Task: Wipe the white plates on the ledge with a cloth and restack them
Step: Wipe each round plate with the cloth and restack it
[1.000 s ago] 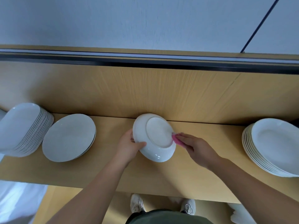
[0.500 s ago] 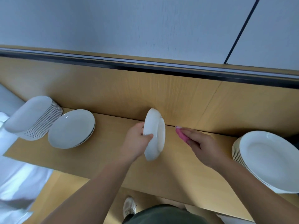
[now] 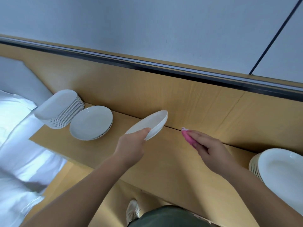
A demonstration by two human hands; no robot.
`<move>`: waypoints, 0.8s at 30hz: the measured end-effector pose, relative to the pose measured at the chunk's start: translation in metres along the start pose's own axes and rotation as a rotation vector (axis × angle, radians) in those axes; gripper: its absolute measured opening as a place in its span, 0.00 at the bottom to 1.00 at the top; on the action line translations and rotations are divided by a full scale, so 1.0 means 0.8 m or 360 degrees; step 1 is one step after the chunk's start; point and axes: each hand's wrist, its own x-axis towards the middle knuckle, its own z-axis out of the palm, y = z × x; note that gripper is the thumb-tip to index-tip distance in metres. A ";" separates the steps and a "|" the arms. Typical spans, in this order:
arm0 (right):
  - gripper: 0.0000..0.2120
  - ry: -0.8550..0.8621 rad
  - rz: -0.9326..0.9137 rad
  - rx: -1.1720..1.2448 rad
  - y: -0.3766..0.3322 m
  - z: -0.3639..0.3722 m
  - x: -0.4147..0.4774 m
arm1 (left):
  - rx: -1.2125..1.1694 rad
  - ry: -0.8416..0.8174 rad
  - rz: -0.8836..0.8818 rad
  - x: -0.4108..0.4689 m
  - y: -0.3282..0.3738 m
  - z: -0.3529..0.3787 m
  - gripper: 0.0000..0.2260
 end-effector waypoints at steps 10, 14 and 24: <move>0.21 -0.0046 -0.0021 -0.0042 -0.017 0.042 0.025 | 0.0225 0.0532 0.0670 -0.020 -0.091 0.004 0.18; 0.21 -0.0073 -0.0007 -0.0017 -0.029 0.060 0.043 | 0.0284 0.0583 0.0633 -0.011 -0.136 -0.013 0.18; 0.22 -0.0095 -0.0074 -0.0149 -0.049 0.110 0.089 | 0.0490 0.0290 0.0387 -0.002 -0.233 -0.032 0.27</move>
